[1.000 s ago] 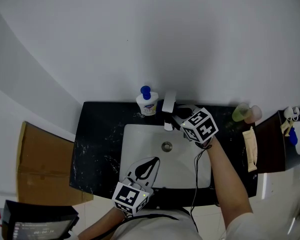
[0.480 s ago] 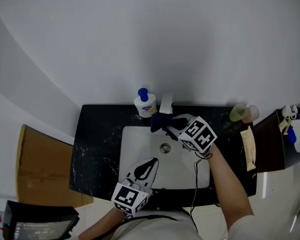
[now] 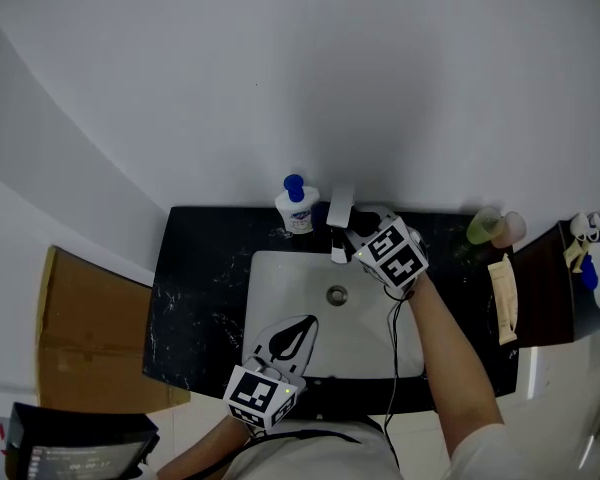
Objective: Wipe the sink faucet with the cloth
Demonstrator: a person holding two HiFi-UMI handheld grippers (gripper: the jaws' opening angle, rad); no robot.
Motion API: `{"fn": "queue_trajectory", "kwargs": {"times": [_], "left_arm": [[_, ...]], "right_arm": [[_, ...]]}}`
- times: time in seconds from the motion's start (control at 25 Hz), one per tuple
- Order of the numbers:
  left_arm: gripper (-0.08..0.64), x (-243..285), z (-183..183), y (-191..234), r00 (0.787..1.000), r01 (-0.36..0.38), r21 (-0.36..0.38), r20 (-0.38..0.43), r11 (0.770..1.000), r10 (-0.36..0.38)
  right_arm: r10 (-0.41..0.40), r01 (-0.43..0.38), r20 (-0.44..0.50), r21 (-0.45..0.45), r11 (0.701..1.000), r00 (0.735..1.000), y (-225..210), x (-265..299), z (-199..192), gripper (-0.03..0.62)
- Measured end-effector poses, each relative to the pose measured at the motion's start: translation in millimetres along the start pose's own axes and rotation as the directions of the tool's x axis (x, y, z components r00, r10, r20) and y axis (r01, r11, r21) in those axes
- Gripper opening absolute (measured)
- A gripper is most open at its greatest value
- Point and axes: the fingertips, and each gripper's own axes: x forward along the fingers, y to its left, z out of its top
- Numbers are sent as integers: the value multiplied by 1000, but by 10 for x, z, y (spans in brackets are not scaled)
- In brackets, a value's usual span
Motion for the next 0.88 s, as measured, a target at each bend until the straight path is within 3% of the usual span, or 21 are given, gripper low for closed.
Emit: {"fn": "queue_trajectory", "kwargs": {"times": [0.08,0.2,0.6,0.88], "left_arm": [[2,-7,-7,-13,1000,4,-2,-1,1000,-4],[2,-4,-25,-45,1000,16,0,-5,1000,-16],[2,-35,-19,-82,1000,14,4,-13,1000,-14],[2,-86,-45,-55,1000,4,-3,-15,1000,-4]], "right_arm": [[-75,75,8,-12,997,997,-117,-95,-36,54],[-149,148,11,63,987,989,-366,-263,-187,54],[-31,12,91,208,978,995,-69,-108,-93,54],[7,-30,179,124,992,984,109,-205,10,54]]}}
